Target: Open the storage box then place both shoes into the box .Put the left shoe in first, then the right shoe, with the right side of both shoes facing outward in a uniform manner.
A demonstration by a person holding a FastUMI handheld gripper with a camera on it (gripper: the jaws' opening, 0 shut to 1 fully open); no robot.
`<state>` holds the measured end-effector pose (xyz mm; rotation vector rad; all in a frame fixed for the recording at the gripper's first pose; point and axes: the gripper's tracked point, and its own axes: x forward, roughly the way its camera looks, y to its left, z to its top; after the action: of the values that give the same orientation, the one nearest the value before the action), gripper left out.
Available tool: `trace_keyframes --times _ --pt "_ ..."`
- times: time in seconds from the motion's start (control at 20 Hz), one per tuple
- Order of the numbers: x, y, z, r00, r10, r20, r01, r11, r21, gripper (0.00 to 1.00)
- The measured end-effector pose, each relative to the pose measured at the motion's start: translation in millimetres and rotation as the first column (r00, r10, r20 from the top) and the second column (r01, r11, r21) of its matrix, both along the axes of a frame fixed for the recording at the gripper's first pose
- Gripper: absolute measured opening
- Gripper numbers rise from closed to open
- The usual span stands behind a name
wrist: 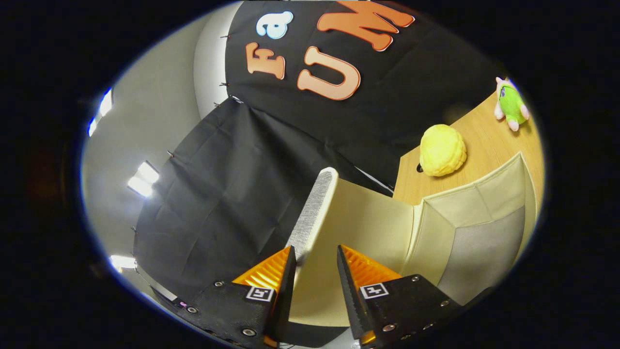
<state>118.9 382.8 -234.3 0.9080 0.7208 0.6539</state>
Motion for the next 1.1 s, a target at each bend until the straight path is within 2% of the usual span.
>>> trace_keyframes --times 0.2,0.5,0.7,0.9,1.1 --pt "-10 -10 -26 0.999 0.046 0.017 -0.043 0.991 -0.129 0.66" --pt "-9 -69 -36 0.994 0.01 0.108 0.028 0.939 -0.343 0.87" --pt "-26 -133 -53 0.99 -0.031 0.14 0.099 0.852 -0.514 0.94" --pt "-42 -201 -73 0.988 -0.087 0.127 0.148 0.756 -0.637 0.95" --pt "-60 -262 -86 0.982 -0.162 0.094 0.181 0.698 -0.693 0.95"
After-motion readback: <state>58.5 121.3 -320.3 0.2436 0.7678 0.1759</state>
